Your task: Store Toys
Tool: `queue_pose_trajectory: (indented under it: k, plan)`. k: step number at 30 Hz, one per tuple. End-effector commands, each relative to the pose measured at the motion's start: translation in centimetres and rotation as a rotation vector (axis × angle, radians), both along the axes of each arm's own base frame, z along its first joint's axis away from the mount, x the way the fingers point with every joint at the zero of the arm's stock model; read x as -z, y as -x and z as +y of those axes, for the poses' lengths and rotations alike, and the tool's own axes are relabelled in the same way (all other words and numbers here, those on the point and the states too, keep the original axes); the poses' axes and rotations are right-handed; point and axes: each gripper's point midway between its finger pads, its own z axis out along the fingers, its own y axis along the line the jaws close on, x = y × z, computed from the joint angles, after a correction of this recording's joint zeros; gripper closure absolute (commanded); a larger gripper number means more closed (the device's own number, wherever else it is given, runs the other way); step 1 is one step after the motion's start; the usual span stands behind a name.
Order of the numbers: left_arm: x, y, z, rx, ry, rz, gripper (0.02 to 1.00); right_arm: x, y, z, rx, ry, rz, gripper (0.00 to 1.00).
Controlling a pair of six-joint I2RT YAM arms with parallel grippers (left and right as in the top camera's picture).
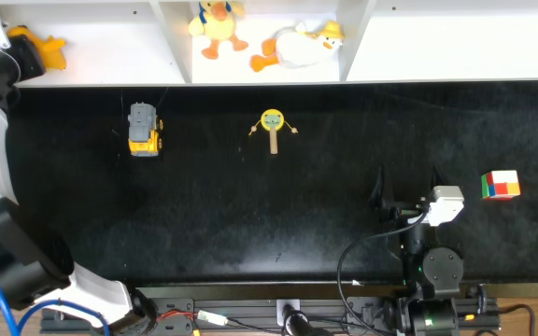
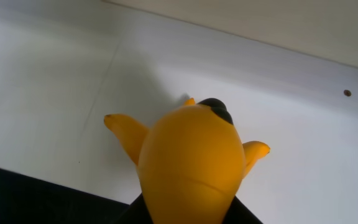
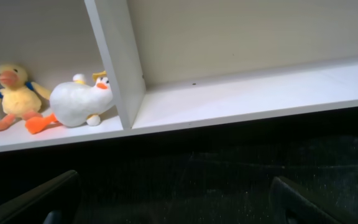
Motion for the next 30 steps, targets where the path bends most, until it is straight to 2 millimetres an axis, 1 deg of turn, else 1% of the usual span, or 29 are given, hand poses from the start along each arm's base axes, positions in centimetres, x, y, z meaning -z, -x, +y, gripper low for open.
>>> queue_pose_trajectory:
  k: [1, 7, 10, 11, 13, 15, 17, 18, 19, 23, 27, 30]
  plan:
    - [0.7, -0.7, 0.8, 0.003, -0.029, 0.015, 0.985, 0.3, 0.0, 0.1, -0.001, -0.005, -0.001, 0.005]
    - [0.9, -0.9, 0.8, 0.017, -0.046, 0.019, 0.98, 0.3, 0.0, 0.1, -0.001, -0.004, -0.001, 0.005]
    - [0.8, -0.9, 0.9, 0.016, -0.05, 0.013, 0.787, 0.3, 0.0, 0.1, -0.001, -0.005, -0.001, 0.005]
    - [0.8, -1.0, 0.9, 0.016, -0.05, 0.013, 0.682, 0.3, 0.0, 0.1, -0.001, -0.004, 0.0, 0.007]
    - [0.8, -0.9, 0.9, 0.015, -0.05, 0.013, 0.421, 0.3, 0.0, 0.1, -0.001, -0.004, 0.0, 0.007]
    - [0.8, -1.0, 0.9, 0.016, -0.05, 0.013, 0.266, 0.3, 0.0, 0.1, -0.001, -0.004, -0.001, 0.005]
    - [0.8, -0.9, 0.9, 0.016, -0.049, 0.014, 0.156, 0.3, 0.0, 0.1, -0.001, -0.004, -0.001, 0.005]
    - [0.8, -0.9, 0.9, 0.016, -0.049, 0.014, 0.042, 0.3, 0.0, 0.1, -0.001, -0.004, -0.001, 0.005]
    - [0.8, -0.9, 0.9, 0.016, -0.05, 0.013, 0.02, 0.3, 0.0, 0.1, -0.001, -0.004, -0.001, 0.005]
    - [0.5, -0.8, 0.8, 0.018, -0.048, 0.01, 0.02, 0.3, 0.0, 0.1, -0.001, -0.004, -0.001, 0.007]
    - [-0.7, -0.2, 0.5, 0.017, -0.053, 0.002, 0.02, 0.3, 0.0, 0.1, -0.001, -0.004, -0.001, 0.007]
    - [-2.0, 0.8, 0.0, 0.017, -0.054, 0.002, 0.023, 0.3, 0.0, 0.1, -0.001, -0.004, -0.001, 0.005]
